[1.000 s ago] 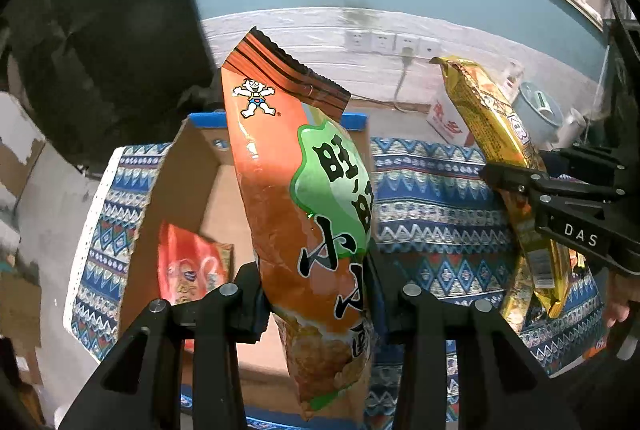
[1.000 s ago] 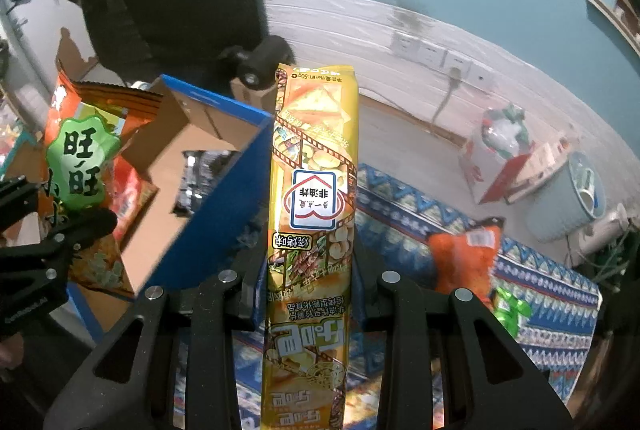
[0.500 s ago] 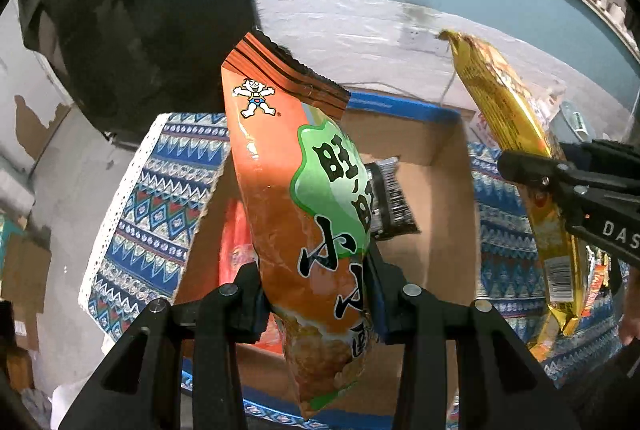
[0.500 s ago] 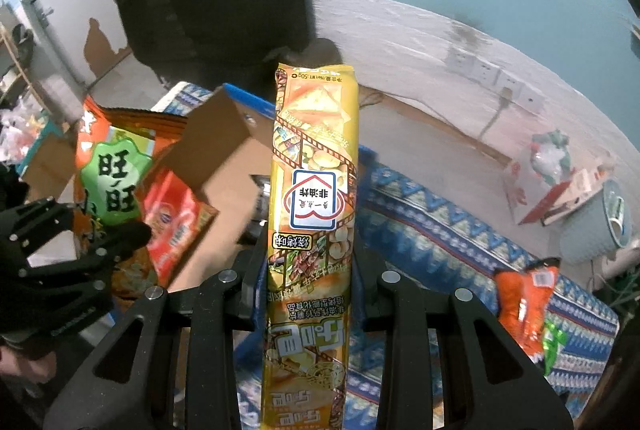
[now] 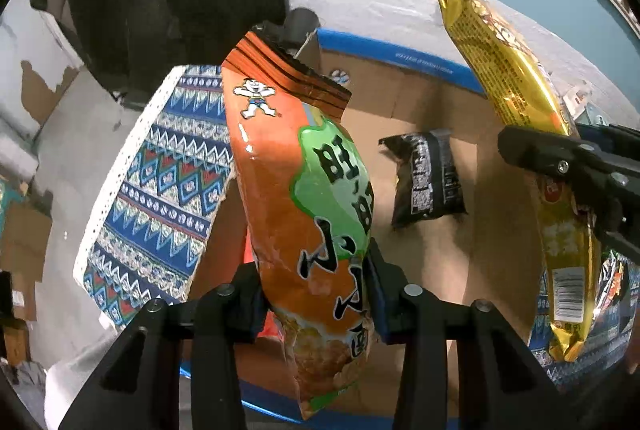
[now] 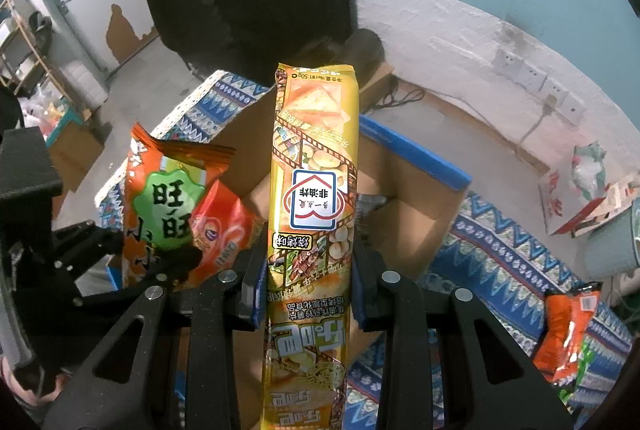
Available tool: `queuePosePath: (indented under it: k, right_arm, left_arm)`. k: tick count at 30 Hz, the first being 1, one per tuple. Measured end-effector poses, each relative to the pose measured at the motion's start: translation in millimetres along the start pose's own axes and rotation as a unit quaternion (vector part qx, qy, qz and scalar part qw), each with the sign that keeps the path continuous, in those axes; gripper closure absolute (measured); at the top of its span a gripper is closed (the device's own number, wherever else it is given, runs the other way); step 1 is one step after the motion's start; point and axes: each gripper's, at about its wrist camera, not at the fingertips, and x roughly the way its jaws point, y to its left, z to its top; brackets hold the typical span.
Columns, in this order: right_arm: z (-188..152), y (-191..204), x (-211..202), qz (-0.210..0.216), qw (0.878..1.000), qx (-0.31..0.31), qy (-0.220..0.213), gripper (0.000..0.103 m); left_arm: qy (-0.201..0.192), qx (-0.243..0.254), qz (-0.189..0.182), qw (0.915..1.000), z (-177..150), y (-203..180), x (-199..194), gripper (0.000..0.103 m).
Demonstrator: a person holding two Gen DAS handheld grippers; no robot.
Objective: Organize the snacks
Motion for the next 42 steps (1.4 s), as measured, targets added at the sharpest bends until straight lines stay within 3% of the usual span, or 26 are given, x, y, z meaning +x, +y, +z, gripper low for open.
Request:
queuePosePath:
  k: [7,22,27,31,37,42]
  right_arm:
    - [2.2,7.3,13.6,0.005,1.0,0.007,0.015,0.073]
    - [-2.3,24.9,46.2,0.01,0.999,-0.002,0.048,0.071]
    - [0.0,22.0,40.4,0.01,0.999,-0.001,0.036,0.067]
    - [-1.5,17.0,30.8,-0.005,1.0,-0.006,0.026,0.05]
    - [-11.2,-1.1,9.9,-0.02,1.0,0.006,0.016,0.037]
    - [-20.6,-15.0,-11.1,-0.038,0.999,0.012,0.007,0.034]
  left_arm:
    - [0.003,-0.001,0.018,0.9998,0.0,3.5,-0.2,0.036]
    - [-0.005,-0.011,0.021,0.9997,-2.8,23.1,-12.4,0.035]
    - [-0.003,-0.007,0.02,0.9998,-3.4,21.2,-13.1,0.035]
    - [-0.003,-0.001,0.016,0.9999,-3.8,15.4,-15.3,0.035]
    - [-0.009,0.011,0.002,0.9999,-2.5,-1.4,-25.4,0.035]
    - [-0.02,0.03,-0.007,0.9993,-2.9,-21.5,-35.0,0.032]
